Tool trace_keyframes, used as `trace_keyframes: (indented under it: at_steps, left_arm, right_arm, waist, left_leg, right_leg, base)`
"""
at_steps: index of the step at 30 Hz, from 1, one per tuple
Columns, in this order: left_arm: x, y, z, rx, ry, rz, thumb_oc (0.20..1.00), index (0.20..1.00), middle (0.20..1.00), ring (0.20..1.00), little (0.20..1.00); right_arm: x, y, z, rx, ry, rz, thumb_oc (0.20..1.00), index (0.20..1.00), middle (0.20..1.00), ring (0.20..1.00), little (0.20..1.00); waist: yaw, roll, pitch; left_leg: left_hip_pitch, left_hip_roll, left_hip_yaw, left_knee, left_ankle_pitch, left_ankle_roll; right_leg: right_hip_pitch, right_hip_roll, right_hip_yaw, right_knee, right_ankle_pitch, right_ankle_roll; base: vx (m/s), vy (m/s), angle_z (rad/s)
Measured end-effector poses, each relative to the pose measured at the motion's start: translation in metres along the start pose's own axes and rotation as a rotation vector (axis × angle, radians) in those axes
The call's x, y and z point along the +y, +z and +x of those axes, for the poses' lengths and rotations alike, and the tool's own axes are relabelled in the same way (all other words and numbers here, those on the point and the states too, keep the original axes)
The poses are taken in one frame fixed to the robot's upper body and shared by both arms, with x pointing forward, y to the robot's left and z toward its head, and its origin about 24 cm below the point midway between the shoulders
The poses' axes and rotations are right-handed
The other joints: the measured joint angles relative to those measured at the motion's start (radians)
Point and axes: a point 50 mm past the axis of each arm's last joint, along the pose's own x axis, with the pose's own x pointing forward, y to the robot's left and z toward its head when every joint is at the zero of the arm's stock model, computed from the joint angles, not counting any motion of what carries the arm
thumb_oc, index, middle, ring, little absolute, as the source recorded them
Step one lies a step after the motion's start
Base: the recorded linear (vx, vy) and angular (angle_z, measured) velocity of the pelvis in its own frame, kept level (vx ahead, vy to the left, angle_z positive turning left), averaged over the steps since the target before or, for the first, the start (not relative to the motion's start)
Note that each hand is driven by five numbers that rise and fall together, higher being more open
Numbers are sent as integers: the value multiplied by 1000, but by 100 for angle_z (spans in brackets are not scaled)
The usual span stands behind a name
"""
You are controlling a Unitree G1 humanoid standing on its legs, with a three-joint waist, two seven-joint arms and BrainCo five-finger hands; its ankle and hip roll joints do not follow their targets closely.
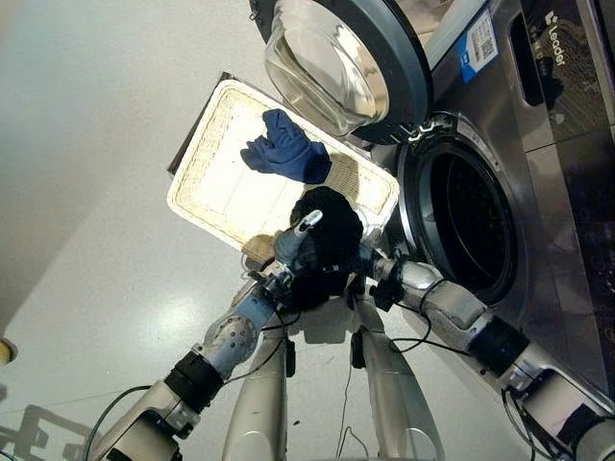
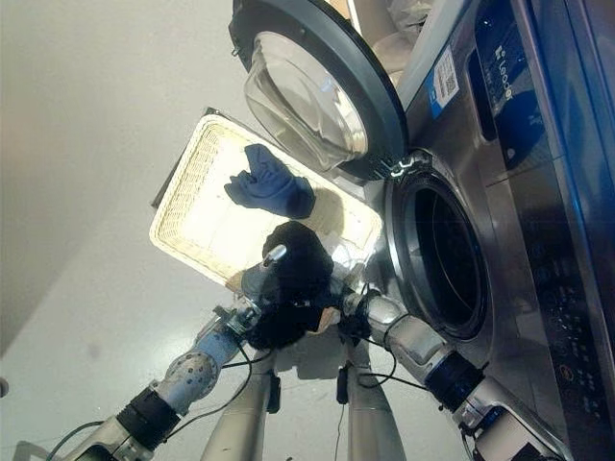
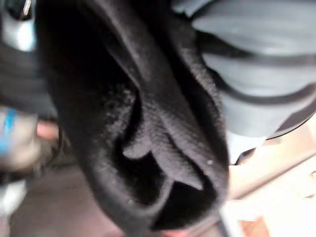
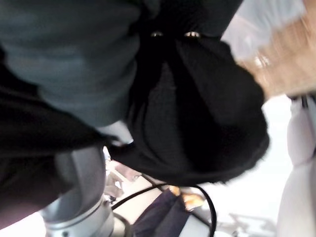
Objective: Put the clothes into the washing machine.
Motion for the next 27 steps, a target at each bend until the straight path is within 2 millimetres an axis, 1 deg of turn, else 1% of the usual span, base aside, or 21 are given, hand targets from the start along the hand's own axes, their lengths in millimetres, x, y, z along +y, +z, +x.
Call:
trace_keyframes:
  at_steps: [1,2,4,5,6,7,8,9,10,11,12,14,16,17,18,19,22,23,25,26,27]
  left_arm:
    - [3,1,0,7,48,99,884,884,884,884,884]
    - [7,3,-2,17,116,239,1000,1000,1000,1000,1000]
    - [13,7,-5,31,185,424,1000,1000,1000,1000,1000]
    - [23,13,-9,54,261,621,1000,1000,1000,1000,1000]
    - [30,18,-11,67,300,728,1000,1000,1000,1000,1000]
    - [45,27,-17,110,376,893,1000,1000,1000,1000,1000]
    - [54,33,-20,139,413,979,1000,1000,1000,1000,1000]
    - [62,41,-23,161,461,1059,1000,1000,1000,1000,1000]
    - [75,51,-30,210,531,1185,1000,1000,1000,1000,1000]
    - [75,51,-30,210,531,1185,1000,1000,1000,1000,1000]
    - [85,61,-33,259,579,1274,1000,1000,1000,1000,1000]
    - [93,65,-39,311,613,1294,1000,1000,1000,1000,1000]
    - [100,68,-44,406,619,1317,1000,1000,1000,1000,1000]
    - [102,68,-45,435,624,1315,1000,1000,1000,1000,1000]
    - [108,61,-49,519,624,1304,1000,1000,1000,1000,1000]
    - [110,58,-52,557,622,1299,1000,1000,1000,1000,1000]
    - [117,51,-58,648,619,1284,1000,1000,1000,1000,1000]
    - [119,49,-59,671,623,1277,1000,1000,1000,1000,1000]
    - [123,46,-63,697,638,1264,1000,1000,1000,1000,1000]
    - [125,46,-64,701,650,1259,1000,1000,1000,1000,1000]
    - [128,45,-66,695,686,1243,1000,1000,1000,1000,1000]
  right_arm:
    - [-1,-2,-2,-7,-8,14,200,200,200,200,200]
    - [-1,-5,-3,-6,-14,23,200,200,200,200,200]
    - [-2,-6,-6,-20,-26,28,200,200,200,200,200]
    - [-5,-6,-8,-39,-45,36,200,200,200,200,200]
    - [-7,-4,-10,-51,-59,34,200,200,200,200,200]
    - [-12,-5,-14,-66,-86,55,200,200,200,200,200]
    - [-15,-2,-16,-79,-99,55,200,200,200,200,200]
    - [-17,-5,-18,-81,-116,76,200,200,200,200,200]
    - [-23,-2,-22,-120,-150,124,200,200,200,200,200]
    - [-23,-2,-22,-120,-150,124,200,200,200,200,200]
    - [-29,-4,-26,-154,-195,171,200,200,200,200,200]
    - [-35,-3,-28,-173,-234,182,200,200,200,200,200]
    - [-44,0,-32,-218,-289,202,200,200,200,200,200]
    - [-45,0,-33,-230,-304,209,200,200,200,200,200]
    - [-49,1,-35,-251,-336,234,200,200,200,200,200]
    - [-51,0,-35,-263,-348,258,200,200,200,200,200]
    - [-54,-7,-35,-315,-387,427,200,200,200,200,200]
    - [-55,-10,-35,-338,-398,508,200,200,200,200,200]
    - [-59,-18,-35,-397,-427,701,200,200,200,200,200]
    - [-61,-21,-35,-424,-440,768,200,200,200,200,200]
    - [-63,-26,-35,-480,-467,905,200,200,200,200,200]
  waist:
    - [1,0,0]
    - [0,0,0]
    - [0,0,0]
    - [0,1,0]
    - [-1,1,0]
    - [-1,6,1]
    - [1,7,1]
    - [-1,8,1]
    - [0,12,2]
    - [0,12,2]
    - [0,19,3]
    - [-1,25,2]
    - [1,29,3]
    - [0,34,4]
    - [-2,45,3]
    - [-3,47,4]
    - [-4,49,4]
    - [-5,50,4]
    - [-5,63,4]
    - [-5,68,4]
    - [-4,78,3]
  left_leg:
    - [0,0,0,0,0,0]
    - [0,0,1,0,0,0]
    - [-2,1,4,0,0,0]
    - [-5,1,7,0,0,0]
    - [-9,2,9,1,0,0]
    - [-14,2,8,3,1,-2]
    - [-16,2,9,3,1,-2]
    - [-17,2,10,2,1,-2]
    - [-18,2,13,1,1,-2]
    - [-18,2,13,1,1,-2]
    - [-18,1,19,-1,1,-2]
    - [-18,0,22,-3,0,-2]
    - [-18,0,38,-9,1,-2]
    - [-18,0,39,-11,1,-1]
    - [-17,0,41,-14,2,-1]
    - [-16,0,45,-16,1,-1]
    - [-14,3,63,-18,1,-1]
    - [-14,4,65,-18,1,-1]
    - [-14,3,69,-20,1,-1]
    - [-13,3,71,-20,1,-1]
    - [-13,3,76,-20,1,-1]
  right_leg:
    - [0,0,0,0,0,0]
    - [-1,0,1,0,0,0]
    - [-4,1,4,0,0,0]
    - [-9,1,7,0,0,0]
    - [-14,2,9,0,0,0]
    - [-18,1,9,-1,1,-1]
    - [-21,2,9,0,2,-2]
    - [-22,2,10,0,1,-2]
    - [-26,2,12,2,1,-2]
    - [-26,2,12,2,1,-2]
    - [-30,0,14,2,1,-2]
    - [-32,-1,16,2,1,-1]
    - [-43,-2,22,5,2,-2]
    - [-44,-2,23,5,2,-1]
    - [-45,-2,24,5,2,-1]
    - [-47,-2,25,4,2,-3]
    - [-50,0,31,4,5,-6]
    - [-51,1,33,4,5,-6]
    - [-55,1,37,5,3,-3]
    - [-55,1,38,6,3,-3]
    - [-56,1,41,7,4,-3]
  base:
    - [0,0,0]
    - [-8,-3,-3]
    - [-9,-2,-6]
    - [-7,10,-7]
    - [-14,16,-5]
    - [0,0,0]
    - [0,0,0]
    - [2,48,-4]
    - [-3,41,-4]
    - [16,59,-5]
    - [20,64,-4]
    - [11,78,-7]
    - [12,43,-13]
    - [24,40,-7]
    - [13,36,-6]
    - [23,43,-9]
    - [8,29,-8]
    - [17,32,-7]
    - [20,28,-5]
    - [14,16,-4]
    - [13,8,-5]
